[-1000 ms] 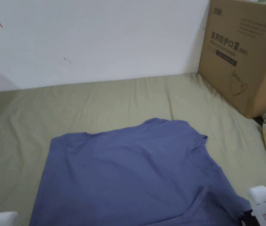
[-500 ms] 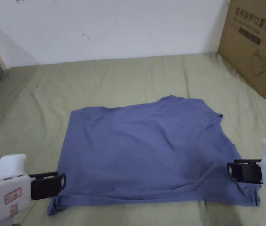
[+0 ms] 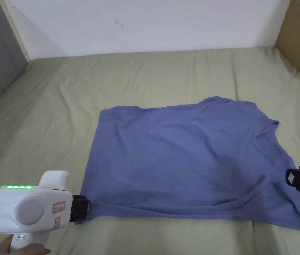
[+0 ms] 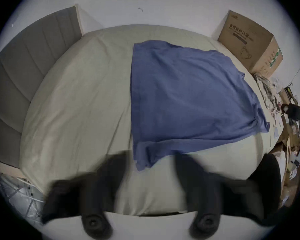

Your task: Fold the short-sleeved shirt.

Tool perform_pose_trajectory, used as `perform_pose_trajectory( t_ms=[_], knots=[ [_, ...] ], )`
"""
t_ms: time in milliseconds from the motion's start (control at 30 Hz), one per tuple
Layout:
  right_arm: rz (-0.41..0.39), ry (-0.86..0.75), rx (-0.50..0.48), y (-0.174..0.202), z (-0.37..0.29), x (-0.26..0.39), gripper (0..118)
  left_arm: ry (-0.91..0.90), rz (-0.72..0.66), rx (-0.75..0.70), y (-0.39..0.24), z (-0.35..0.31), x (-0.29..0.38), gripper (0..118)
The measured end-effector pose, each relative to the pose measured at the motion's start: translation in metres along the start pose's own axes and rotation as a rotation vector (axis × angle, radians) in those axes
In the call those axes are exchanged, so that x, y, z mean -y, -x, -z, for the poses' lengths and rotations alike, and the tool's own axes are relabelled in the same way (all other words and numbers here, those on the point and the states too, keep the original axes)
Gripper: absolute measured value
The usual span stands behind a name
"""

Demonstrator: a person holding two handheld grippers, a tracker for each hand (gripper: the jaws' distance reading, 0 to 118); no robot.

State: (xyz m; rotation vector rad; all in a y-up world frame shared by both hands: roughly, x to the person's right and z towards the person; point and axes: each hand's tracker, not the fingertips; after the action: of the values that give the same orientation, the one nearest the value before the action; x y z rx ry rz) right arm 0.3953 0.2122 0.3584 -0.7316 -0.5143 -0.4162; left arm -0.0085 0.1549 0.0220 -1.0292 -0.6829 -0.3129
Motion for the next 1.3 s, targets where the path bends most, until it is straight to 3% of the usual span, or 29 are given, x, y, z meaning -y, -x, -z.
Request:
perform_pose_trajectory(
  t_ms=[33, 67, 233, 267, 333, 433, 467, 500, 533, 567, 700, 800, 833, 867, 900, 933, 1100, 1267, 1300],
  knots=[
    [0.003, 0.013, 0.01, -0.002, 0.002, 0.003, 0, 0.03, 0.023, -0.01, 0.0, 0.009, 0.0, 107],
    [0.009, 0.024, 0.017, -0.004, 0.003, 0.006, 0, 0.053, 0.035, -0.015, 0.0, 0.016, -0.001, 117],
    [0.079, 0.062, 0.027, -0.024, 0.011, 0.014, 0, 0.118, 0.064, -0.047, -0.002, 0.052, -0.002, 112],
    [0.083, 0.068, 0.035, -0.027, 0.013, 0.016, 0, 0.132, 0.064, -0.039, -0.002, 0.055, -0.002, 96],
    [0.086, 0.089, 0.057, -0.037, 0.017, 0.019, 0, 0.146, 0.059, 0.034, 0.001, 0.053, -0.002, 14],
    [0.081, 0.119, 0.065, -0.053, 0.023, 0.023, 1, 0.055, 0.038, 0.018, -0.005, 0.033, 0.001, 9],
    [0.075, 0.139, 0.048, -0.058, 0.026, 0.024, 16, 0.032, 0.025, 0.026, -0.006, 0.026, 0.003, 9],
    [0.053, 0.174, 0.025, -0.07, 0.034, 0.026, 49, 0.01, 0.007, 0.037, -0.007, 0.018, 0.004, 9],
    [0.042, 0.188, 0.051, -0.075, 0.04, 0.028, 100, -0.017, -0.008, 0.047, -0.007, 0.009, 0.005, 9],
    [0.035, 0.229, 0.08, -0.078, 0.046, 0.03, 108, -0.03, -0.022, 0.06, -0.007, 0.004, 0.005, 9],
    [0.02, 0.313, 0.137, -0.095, 0.074, 0.032, 108, -0.056, -0.046, 0.072, -0.015, -0.019, 0.004, 9],
    [0.029, 0.39, 0.126, -0.102, 0.086, 0.039, 107, -0.055, -0.022, 0.052, -0.018, -0.021, 0.001, 9],
    [0.011, 0.392, 0.117, -0.102, 0.087, 0.039, 95, -0.047, -0.015, 0.041, -0.02, -0.02, 0.002, 9],
    [-0.021, 0.389, 0.089, -0.102, 0.085, 0.039, 54, -0.04, -0.015, 0.034, -0.017, -0.016, 0.0, 9],
    [-0.047, 0.373, 0.091, -0.1, 0.082, 0.046, 5, -0.034, -0.018, 0.032, -0.017, -0.015, 0.001, 9],
    [-0.024, 0.341, 0.053, -0.1, 0.079, 0.048, 5, -0.028, -0.027, 0.035, -0.018, -0.014, 0.002, 9],
    [0.011, 0.303, 0.049, -0.107, 0.053, 0.044, 5, -0.007, -0.009, 0.014, -0.017, -0.009, 0.005, 9],
    [0.117, 0.237, -0.002, -0.117, 0.027, 0.019, 5, 0.008, -0.054, 0.048, -0.008, -0.007, -0.006, 9],
    [0.122, 0.231, -0.007, -0.104, 0.017, 0.008, 5, 0.006, -0.047, 0.047, -0.009, -0.009, -0.013, 9]
  ],
)
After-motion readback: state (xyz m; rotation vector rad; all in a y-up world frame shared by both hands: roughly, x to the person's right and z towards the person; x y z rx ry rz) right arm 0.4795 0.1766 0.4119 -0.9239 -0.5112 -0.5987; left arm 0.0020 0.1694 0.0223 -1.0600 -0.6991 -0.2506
